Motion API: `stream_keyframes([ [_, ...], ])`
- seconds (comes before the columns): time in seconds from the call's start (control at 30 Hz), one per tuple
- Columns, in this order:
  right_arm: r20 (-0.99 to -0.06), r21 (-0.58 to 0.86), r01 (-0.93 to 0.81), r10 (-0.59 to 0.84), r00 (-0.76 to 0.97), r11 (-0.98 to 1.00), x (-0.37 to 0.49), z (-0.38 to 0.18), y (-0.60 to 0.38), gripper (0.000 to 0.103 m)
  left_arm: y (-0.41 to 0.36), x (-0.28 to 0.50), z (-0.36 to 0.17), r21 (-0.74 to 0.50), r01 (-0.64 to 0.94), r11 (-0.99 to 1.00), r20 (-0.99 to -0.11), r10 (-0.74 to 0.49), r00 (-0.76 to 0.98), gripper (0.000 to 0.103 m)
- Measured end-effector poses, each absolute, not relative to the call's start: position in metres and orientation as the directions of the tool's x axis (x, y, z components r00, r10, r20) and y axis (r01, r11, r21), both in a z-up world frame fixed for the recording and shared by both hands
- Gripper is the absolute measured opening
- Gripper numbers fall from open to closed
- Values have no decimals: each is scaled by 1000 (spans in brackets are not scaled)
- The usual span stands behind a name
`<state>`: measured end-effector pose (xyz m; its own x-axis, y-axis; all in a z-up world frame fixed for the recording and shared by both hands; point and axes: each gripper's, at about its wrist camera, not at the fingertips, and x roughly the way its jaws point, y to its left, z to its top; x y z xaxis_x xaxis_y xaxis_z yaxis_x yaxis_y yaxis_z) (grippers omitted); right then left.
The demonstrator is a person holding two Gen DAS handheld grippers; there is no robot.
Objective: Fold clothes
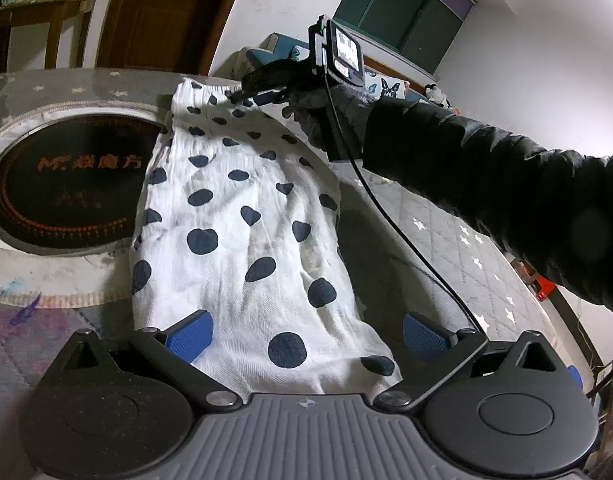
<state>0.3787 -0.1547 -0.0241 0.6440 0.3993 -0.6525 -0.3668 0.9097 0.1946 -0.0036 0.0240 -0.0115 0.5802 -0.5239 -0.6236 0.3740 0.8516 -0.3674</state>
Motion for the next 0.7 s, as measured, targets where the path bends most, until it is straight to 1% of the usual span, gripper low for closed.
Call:
stream_keyframes([
  [0.1,-644,230,-350,412,645,908,377,-20,-158,13,27,-9,-4,-347,368,862,-620,-506,600,103],
  [0.2,-620,242,-355,425,660,903,369,-9,-161,10,34,-12,3,-327,346,879,-616,-476,628,103],
  [0.33,-588,253,-380,453,670,890,348,13,-160,10,43,-16,9,-293,289,911,-627,-411,662,103],
  [0.47,-550,266,-441,511,661,857,310,39,-160,9,54,-22,9,-265,213,940,-646,-337,685,103],
  [0.7,-498,292,-584,642,583,757,216,78,-154,9,72,-30,-1,-217,113,970,-674,-232,701,103],
])
